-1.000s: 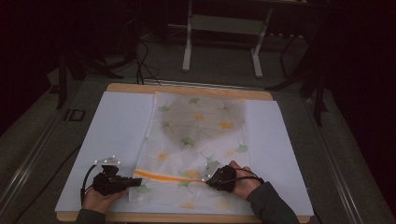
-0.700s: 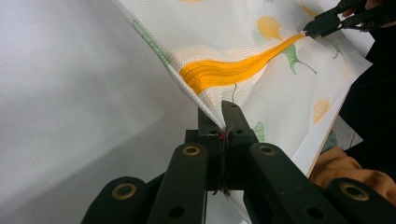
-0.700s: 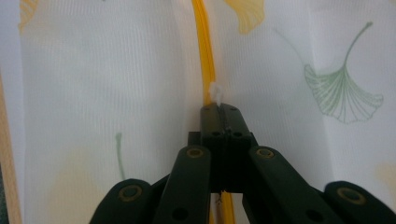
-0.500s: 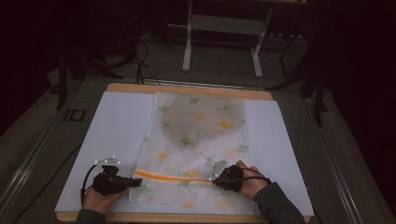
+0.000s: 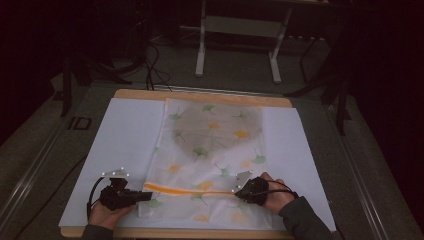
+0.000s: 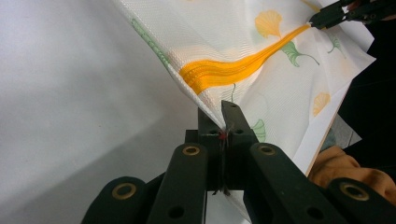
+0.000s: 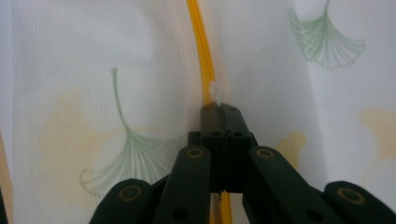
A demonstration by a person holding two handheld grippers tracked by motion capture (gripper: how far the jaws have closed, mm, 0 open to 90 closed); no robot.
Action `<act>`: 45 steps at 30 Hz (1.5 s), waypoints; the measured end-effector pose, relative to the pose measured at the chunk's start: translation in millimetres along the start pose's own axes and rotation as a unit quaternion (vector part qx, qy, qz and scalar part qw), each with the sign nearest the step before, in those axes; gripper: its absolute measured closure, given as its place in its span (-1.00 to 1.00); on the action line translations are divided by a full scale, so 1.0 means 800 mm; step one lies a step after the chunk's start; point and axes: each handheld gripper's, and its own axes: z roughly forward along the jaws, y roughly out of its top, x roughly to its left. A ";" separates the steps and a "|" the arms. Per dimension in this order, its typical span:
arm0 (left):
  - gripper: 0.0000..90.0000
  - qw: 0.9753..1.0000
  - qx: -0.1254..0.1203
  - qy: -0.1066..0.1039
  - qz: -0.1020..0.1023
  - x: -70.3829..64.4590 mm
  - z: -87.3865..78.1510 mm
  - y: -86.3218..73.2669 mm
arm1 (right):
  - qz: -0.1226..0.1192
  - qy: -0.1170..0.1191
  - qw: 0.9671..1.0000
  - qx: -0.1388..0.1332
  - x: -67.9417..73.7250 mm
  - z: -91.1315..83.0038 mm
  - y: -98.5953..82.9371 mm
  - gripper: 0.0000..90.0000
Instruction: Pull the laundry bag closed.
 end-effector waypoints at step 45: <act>0.96 1.000 0.001 0.000 0.000 0.000 0.000 0.001 | 0.049 -0.036 0.998 0.016 -0.016 -0.029 -0.071 1.00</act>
